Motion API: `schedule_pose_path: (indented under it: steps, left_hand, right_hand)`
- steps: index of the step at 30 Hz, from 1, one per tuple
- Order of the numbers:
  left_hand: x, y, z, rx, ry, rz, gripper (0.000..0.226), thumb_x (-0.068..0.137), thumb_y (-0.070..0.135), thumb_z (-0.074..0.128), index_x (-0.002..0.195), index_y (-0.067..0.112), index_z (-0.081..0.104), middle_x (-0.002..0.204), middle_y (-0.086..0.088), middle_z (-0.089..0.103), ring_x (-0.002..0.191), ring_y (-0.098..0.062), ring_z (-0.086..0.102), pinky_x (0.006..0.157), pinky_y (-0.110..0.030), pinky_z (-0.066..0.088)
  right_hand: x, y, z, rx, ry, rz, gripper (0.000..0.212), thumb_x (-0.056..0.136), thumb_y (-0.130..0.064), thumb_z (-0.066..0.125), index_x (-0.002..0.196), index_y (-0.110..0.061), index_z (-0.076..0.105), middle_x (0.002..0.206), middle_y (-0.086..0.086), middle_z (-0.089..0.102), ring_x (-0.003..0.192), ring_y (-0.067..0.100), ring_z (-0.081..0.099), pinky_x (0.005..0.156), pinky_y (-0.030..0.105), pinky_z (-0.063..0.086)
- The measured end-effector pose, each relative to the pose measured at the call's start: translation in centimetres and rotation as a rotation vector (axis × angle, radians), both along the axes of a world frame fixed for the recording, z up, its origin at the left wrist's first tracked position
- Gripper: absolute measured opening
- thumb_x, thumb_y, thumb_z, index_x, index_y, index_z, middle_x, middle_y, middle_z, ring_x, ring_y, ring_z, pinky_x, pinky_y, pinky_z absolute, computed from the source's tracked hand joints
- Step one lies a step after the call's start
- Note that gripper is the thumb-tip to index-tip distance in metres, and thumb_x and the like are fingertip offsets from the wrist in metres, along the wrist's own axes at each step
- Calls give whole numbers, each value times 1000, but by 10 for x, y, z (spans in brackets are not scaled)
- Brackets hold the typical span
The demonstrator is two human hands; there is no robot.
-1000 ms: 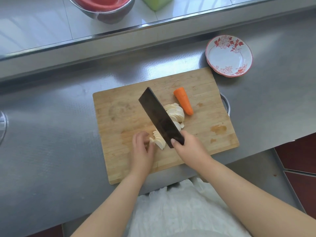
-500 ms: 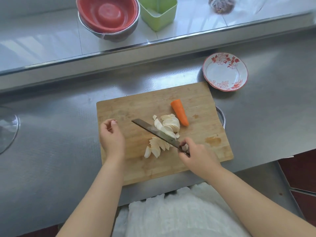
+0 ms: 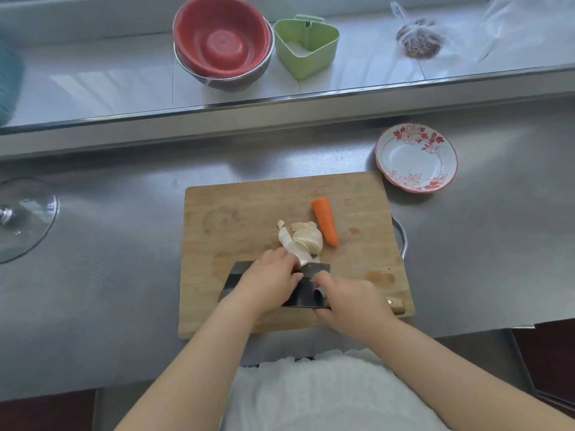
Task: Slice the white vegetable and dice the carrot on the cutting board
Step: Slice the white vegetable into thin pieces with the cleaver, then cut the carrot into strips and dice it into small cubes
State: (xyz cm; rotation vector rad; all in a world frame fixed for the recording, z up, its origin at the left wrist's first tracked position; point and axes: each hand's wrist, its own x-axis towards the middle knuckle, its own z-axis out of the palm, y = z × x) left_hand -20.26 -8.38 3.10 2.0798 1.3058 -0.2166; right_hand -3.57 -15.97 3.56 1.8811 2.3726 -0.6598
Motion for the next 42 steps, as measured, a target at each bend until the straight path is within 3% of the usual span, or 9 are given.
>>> schedule_pose_path:
  steps: [4, 12, 16, 22, 29, 34, 38, 42]
  left_hand:
    - [3, -3, -10, -44, 66, -17, 31, 101, 39, 34, 112, 19, 55, 115, 2, 51, 110, -19, 43, 93, -35, 39]
    - [9, -1, -10, 3, 127, -16, 44, 101, 43, 29, 135, 19, 44, 136, 2, 42, 122, -19, 36, 99, -36, 36]
    - [11, 9, -6, 77, 57, 75, 42, 101, 40, 32, 137, 19, 40, 139, 3, 42, 125, -18, 34, 101, -35, 33]
    - [21, 38, 6, 156, -131, 342, 38, 97, 36, 48, 133, 22, 46, 129, 8, 49, 123, -15, 38, 95, -27, 32]
    - [59, 86, -5, 182, 48, 8, 53, 96, 29, 50, 146, 33, 31, 152, 6, 26, 139, -21, 25, 110, -42, 27]
    - [87, 110, -16, 132, 233, -260, 71, 91, -1, 42, 148, 37, 25, 160, 8, 9, 144, -24, 15, 113, -46, 27]
    - [99, 116, -19, 101, 330, -362, 77, 86, -7, 42, 147, 36, 29, 157, 3, 16, 139, -27, 26, 102, -41, 38]
    - [104, 118, -27, 217, 382, -426, 57, 90, 7, 48, 140, 33, 39, 141, -5, 31, 127, -27, 32, 92, -38, 41]
  right_hand:
    - [3, -1, -4, 30, -21, 80, 36, 83, -39, 57, 113, -21, 52, 82, -3, 67, 66, 23, 63, 47, 28, 36]
    - [11, 7, -2, 64, 14, 101, 32, 72, -38, 57, 98, -24, 46, 62, -4, 59, 46, 19, 55, 34, 29, 39]
    - [13, 9, 4, 3, -7, 110, 31, 87, -39, 48, 113, -23, 43, 84, -4, 61, 69, 23, 60, 52, 30, 43]
    - [24, 6, 6, -54, 45, 62, 33, 89, -39, 47, 118, -27, 39, 85, -5, 62, 69, 21, 59, 55, 31, 49]
    - [36, 5, 3, -60, 54, 53, 39, 90, -39, 48, 126, -27, 38, 88, -4, 64, 75, 21, 61, 57, 31, 47]
    - [54, 2, 4, -94, 60, 35, 41, 90, -39, 49, 127, -27, 37, 92, -5, 64, 75, 20, 61, 57, 30, 46]
    - [70, -4, 0, -123, 62, 6, 39, 89, -37, 48, 126, -27, 39, 96, -5, 64, 81, 22, 61, 59, 30, 44]
    - [86, -8, -4, -154, 54, -14, 40, 89, -37, 46, 128, -28, 40, 98, -5, 65, 83, 22, 61, 60, 30, 44]
